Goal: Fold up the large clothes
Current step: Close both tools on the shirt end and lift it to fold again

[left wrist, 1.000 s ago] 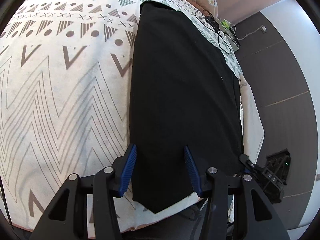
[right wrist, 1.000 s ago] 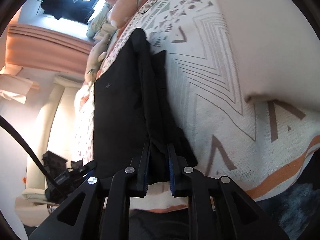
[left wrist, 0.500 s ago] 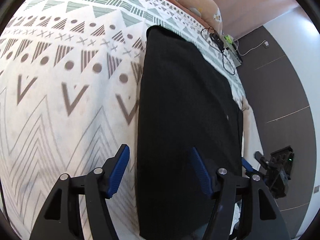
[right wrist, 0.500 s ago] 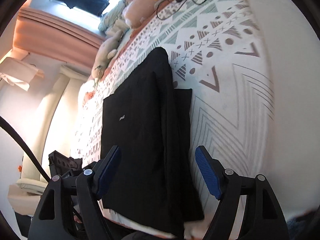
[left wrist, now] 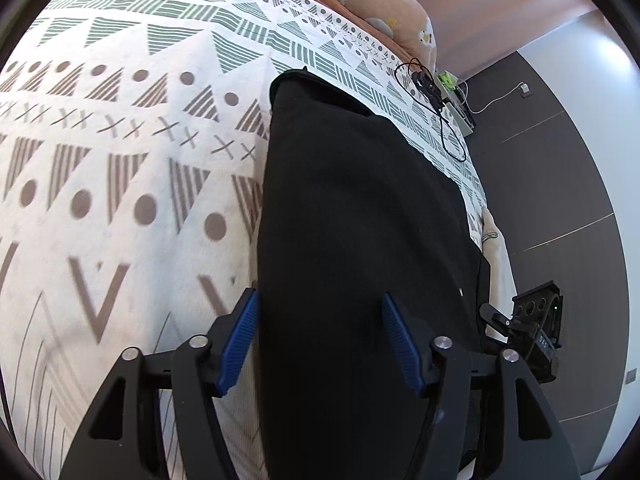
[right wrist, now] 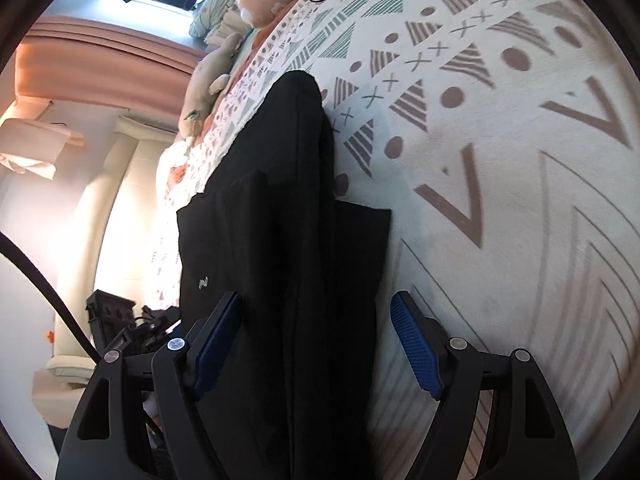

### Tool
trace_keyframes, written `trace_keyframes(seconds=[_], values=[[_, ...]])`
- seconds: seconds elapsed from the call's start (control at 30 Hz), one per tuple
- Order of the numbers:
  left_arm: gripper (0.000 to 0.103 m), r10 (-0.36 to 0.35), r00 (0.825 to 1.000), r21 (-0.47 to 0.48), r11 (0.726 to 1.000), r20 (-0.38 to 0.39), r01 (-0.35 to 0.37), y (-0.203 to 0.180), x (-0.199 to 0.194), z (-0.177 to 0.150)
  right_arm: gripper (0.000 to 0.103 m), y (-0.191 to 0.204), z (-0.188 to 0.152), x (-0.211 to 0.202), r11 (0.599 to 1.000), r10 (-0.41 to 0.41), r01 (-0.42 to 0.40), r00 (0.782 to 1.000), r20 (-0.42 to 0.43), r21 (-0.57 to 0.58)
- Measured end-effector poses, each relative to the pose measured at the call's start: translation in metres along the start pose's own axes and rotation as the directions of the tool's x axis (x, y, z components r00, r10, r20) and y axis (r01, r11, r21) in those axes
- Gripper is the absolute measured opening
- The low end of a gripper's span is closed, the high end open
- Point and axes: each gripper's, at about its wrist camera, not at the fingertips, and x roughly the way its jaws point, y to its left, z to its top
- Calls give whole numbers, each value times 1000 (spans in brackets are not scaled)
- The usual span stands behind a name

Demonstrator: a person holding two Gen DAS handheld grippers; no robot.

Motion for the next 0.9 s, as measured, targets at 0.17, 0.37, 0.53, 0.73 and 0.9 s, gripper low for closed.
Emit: trace_keyframes(seconds=[0.17, 0.37, 0.53, 0.73, 0.9], values=[[62, 1, 1000, -12, 1000, -6, -1, 3, 14, 13, 75, 1, 16, 21, 998, 56, -56, 998, -38, 7], [62, -19, 999, -92, 996, -43, 15, 14, 36, 26, 75, 10, 35, 47, 998, 58, -60, 995, -78, -32], [50, -15, 999, -117, 993, -32, 11, 6, 36, 28, 34, 13, 46, 59, 998, 55, -59, 993, -107, -31], [38, -29, 1000, -93, 995, -6, 29, -13, 20, 27, 21, 40, 37, 44, 995, 26, -31, 998, -56, -92], [37, -64, 998, -70, 995, 30, 66, -26, -6, 26, 20, 66, 25, 24, 988, 32, -35, 999, -23, -148]])
